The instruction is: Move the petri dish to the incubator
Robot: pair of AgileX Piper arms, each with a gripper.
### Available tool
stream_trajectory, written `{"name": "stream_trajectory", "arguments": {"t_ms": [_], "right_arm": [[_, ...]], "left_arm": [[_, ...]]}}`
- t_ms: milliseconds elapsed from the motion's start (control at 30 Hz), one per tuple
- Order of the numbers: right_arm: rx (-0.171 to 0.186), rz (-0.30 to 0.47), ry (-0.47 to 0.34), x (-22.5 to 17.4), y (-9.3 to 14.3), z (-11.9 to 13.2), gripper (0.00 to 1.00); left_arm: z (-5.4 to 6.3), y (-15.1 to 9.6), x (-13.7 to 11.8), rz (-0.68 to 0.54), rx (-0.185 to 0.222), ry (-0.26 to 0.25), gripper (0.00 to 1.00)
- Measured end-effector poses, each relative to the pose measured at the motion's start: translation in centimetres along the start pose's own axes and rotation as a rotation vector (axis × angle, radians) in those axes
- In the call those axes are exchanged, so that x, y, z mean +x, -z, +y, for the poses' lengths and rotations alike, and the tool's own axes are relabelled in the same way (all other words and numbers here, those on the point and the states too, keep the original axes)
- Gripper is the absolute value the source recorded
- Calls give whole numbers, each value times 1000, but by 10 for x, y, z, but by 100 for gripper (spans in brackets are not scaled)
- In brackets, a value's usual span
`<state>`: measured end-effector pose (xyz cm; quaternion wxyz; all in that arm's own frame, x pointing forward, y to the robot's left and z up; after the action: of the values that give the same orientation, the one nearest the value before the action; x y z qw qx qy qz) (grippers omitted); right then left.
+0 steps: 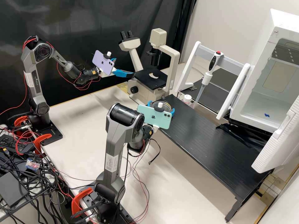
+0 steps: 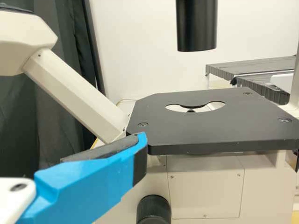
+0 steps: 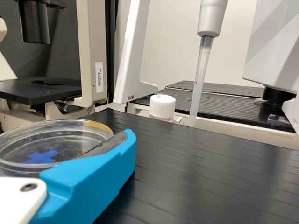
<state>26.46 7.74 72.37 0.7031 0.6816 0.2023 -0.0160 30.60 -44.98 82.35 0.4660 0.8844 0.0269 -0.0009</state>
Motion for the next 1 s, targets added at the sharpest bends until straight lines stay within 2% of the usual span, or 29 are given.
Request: {"name": "stream_trajectory", "arguments": {"t_ms": [400,600,767,900,933,1000], "right_arm": [[2,7,8,-1,-1,1,0],[-11,3,0,-12,-3,8,0],[-38,-17,-50,-33,-11,27,0],[-36,-59,-133,-49,-20,47,0],[-50,-66,-147,-54,-26,55,0],[-56,-85,-187,-62,-35,70,0]], "left_arm": [[0,0,0,0,0,0,100],[0,0,0,0,0,0,100],[0,0,0,0,0,0,100],[0,0,0,0,0,0,100],[0,0,0,0,0,0,100],[0,0,0,0,0,0,100]]}}
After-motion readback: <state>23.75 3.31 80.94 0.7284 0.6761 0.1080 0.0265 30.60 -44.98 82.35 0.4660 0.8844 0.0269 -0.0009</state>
